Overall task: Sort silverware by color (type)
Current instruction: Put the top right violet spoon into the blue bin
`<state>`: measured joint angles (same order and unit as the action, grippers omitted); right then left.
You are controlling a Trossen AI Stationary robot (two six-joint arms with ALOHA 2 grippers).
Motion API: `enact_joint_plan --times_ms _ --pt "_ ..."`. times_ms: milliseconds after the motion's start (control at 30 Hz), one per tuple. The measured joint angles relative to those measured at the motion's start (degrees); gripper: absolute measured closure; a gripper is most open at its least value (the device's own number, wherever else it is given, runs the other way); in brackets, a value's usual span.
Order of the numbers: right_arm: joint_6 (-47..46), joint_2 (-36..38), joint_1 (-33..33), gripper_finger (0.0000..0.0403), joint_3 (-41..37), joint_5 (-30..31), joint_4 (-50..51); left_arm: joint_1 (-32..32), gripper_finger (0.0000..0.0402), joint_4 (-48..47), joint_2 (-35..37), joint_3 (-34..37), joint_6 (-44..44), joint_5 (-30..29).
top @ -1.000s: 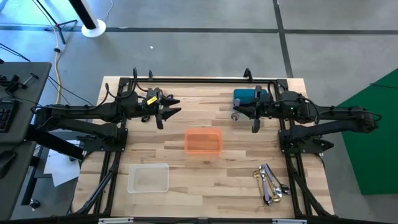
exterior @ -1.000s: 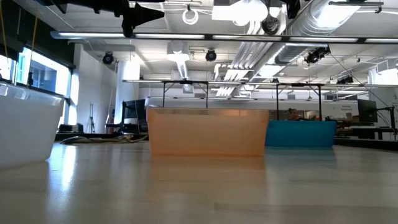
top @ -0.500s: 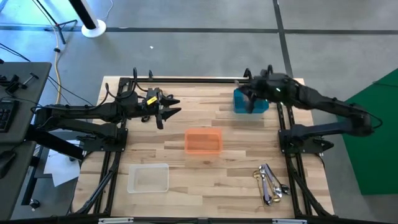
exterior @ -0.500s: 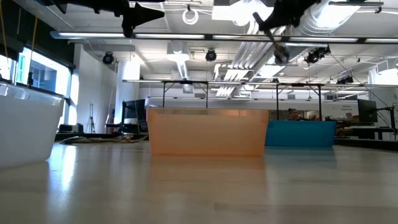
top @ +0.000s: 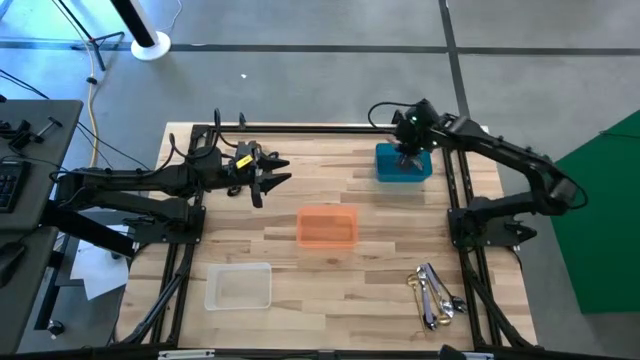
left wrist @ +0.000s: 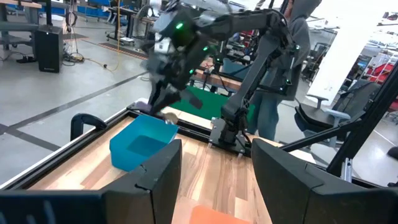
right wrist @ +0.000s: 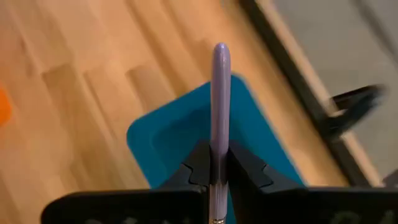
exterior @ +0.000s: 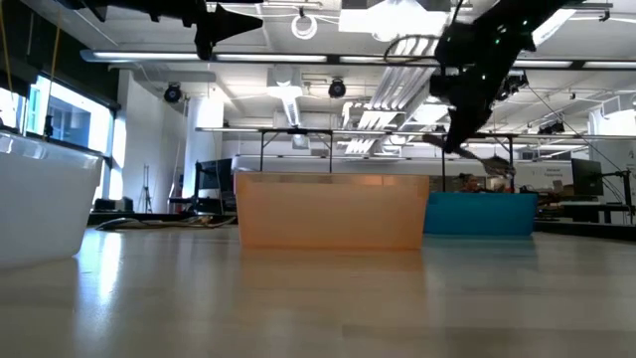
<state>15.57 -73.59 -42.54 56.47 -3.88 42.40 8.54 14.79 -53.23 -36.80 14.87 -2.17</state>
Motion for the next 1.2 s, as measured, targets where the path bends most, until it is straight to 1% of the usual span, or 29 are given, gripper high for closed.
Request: enact_joint_plan --times_ms 67,133,233,367,567,700,967,1200 --pt "1.82 -2.63 -0.24 0.0387 0.00 -0.65 1.53 0.00 0.0220 -0.01 0.00 0.00 0.00 0.00" --pt "3.52 -5.33 -0.24 0.0387 -0.02 0.40 1.78 0.00 0.0220 0.00 0.00 0.00 -0.02 0.00" --pt "3.88 -8.79 -1.01 0.0387 -0.02 2.15 1.43 0.00 0.0220 -0.02 0.00 0.00 -0.02 0.00" --pt "4.83 -12.29 -2.79 0.0387 -0.03 2.34 0.55 0.00 0.0220 -0.04 0.00 0.00 -0.02 0.00" --pt "6.71 -15.25 -4.49 0.0387 -0.04 2.34 -0.25 0.02 0.0220 -0.18 0.00 0.00 -0.02 0.00" --pt "9.86 -17.65 -4.50 0.0387 -0.04 2.34 0.24 0.07 0.0220 -0.24 0.00 0.00 -0.02 0.00" --pt "10.04 -23.80 -4.48 0.0387 -0.04 2.10 -0.95 0.07 0.0220 -0.48 0.00 0.00 -0.02 0.00" --pt "10.04 -25.93 -4.48 0.0379 -0.04 2.12 -1.17 0.07 0.0220 -0.46 0.00 0.00 -0.02 0.00"
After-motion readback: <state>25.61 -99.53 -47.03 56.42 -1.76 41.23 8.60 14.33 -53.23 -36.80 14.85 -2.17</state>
